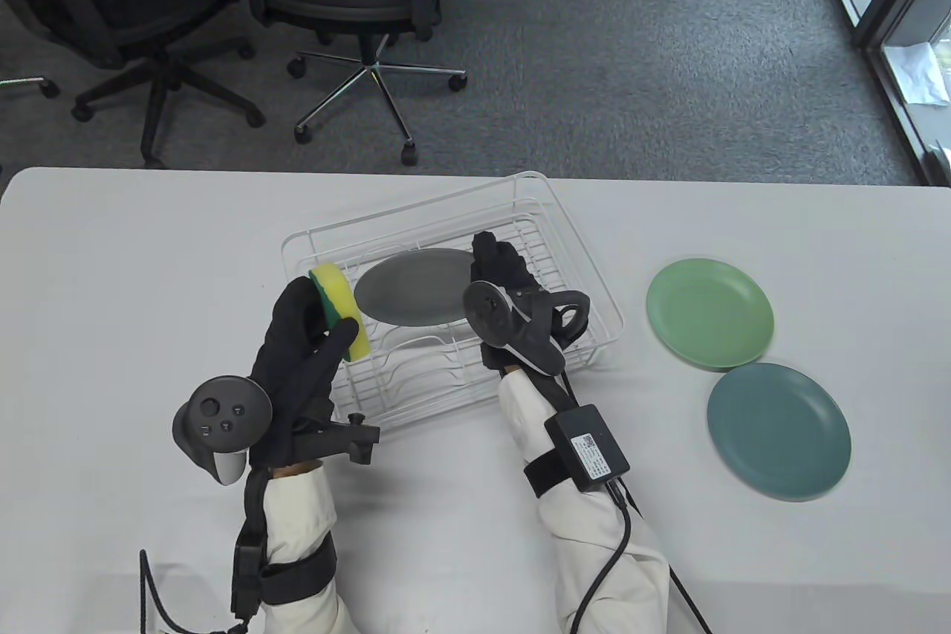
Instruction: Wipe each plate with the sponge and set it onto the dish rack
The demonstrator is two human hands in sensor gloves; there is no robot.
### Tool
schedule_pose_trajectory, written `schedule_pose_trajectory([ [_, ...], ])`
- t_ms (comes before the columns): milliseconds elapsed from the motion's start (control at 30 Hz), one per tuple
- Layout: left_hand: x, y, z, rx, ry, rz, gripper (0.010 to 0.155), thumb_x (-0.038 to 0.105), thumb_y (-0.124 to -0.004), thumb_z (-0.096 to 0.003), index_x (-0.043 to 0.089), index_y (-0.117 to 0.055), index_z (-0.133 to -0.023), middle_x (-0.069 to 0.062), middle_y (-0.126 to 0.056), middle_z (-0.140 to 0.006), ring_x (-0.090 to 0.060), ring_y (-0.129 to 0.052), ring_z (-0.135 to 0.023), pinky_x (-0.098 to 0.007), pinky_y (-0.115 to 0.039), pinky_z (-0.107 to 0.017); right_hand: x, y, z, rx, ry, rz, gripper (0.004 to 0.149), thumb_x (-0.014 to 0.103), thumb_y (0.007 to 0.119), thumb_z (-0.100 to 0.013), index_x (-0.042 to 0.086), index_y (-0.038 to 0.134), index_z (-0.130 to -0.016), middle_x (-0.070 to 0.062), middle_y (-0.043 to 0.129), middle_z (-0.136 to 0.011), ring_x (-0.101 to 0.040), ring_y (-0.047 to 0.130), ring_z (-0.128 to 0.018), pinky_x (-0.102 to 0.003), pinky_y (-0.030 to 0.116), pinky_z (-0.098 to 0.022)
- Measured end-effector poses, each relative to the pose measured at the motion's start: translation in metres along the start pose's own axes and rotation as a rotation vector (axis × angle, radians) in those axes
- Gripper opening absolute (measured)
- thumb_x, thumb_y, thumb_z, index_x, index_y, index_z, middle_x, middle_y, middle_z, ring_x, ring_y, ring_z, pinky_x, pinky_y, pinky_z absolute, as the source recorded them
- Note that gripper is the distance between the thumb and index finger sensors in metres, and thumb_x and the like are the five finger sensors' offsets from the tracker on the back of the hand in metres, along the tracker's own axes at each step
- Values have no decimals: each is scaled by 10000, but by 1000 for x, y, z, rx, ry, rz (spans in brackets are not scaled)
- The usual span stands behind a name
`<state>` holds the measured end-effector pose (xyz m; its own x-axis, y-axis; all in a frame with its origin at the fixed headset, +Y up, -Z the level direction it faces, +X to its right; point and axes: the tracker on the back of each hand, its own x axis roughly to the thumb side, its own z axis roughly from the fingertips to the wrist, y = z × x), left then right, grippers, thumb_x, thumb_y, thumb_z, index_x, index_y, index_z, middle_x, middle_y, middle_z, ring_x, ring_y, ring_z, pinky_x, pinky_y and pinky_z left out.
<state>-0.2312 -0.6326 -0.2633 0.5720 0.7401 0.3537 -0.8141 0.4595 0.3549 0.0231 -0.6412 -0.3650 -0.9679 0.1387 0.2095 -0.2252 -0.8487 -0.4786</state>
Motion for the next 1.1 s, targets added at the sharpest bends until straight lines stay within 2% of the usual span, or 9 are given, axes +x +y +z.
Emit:
schedule_pose_trajectory([
  [333,2,-10,-1,-47,-6,2,731,440,-803,-524,58,-585,-1108,-245,-823,-1006,-399,-950,-798,-509,-859,-550,19,16,10,57,-77,-15,405,227,808,-501,149,780,-898,-151,932,-801,-336,1014,-652,-386,958,-453],
  [633,5,-15,-2,-78,-14,42,729,438,-801,-527,55,-586,-1108,-249,-821,-1006,-400,-948,-800,-511,-857,-550,32,22,10,146,-101,-1,406,227,785,-523,150,770,-922,-140,924,-835,-327,995,-694,-380,941,-495],
  [767,6,-17,-2,-89,-16,53,729,437,-801,-528,54,-585,-1109,-252,-823,-1005,-404,-947,-799,-512,-857,-549,21,23,8,273,6,-209,478,226,710,-579,40,673,-1017,-255,822,-933,-446,877,-787,-483,841,-566],
  [833,8,-19,-2,-100,-21,45,729,438,-801,-527,53,-585,-1109,-250,-822,-1005,-403,-948,-799,-511,-858,-550,12,22,8,285,43,-302,501,231,705,-583,11,654,-1030,-289,793,-947,-478,850,-794,-507,816,-569],
  [1100,20,-39,-3,-181,-59,19,728,437,-801,-527,54,-586,-1108,-253,-822,-1006,-401,-950,-799,-510,-859,-550,-36,-6,10,261,108,-304,500,241,698,-588,1,667,-1026,-305,797,-934,-515,818,-791,-550,774,-562],
])
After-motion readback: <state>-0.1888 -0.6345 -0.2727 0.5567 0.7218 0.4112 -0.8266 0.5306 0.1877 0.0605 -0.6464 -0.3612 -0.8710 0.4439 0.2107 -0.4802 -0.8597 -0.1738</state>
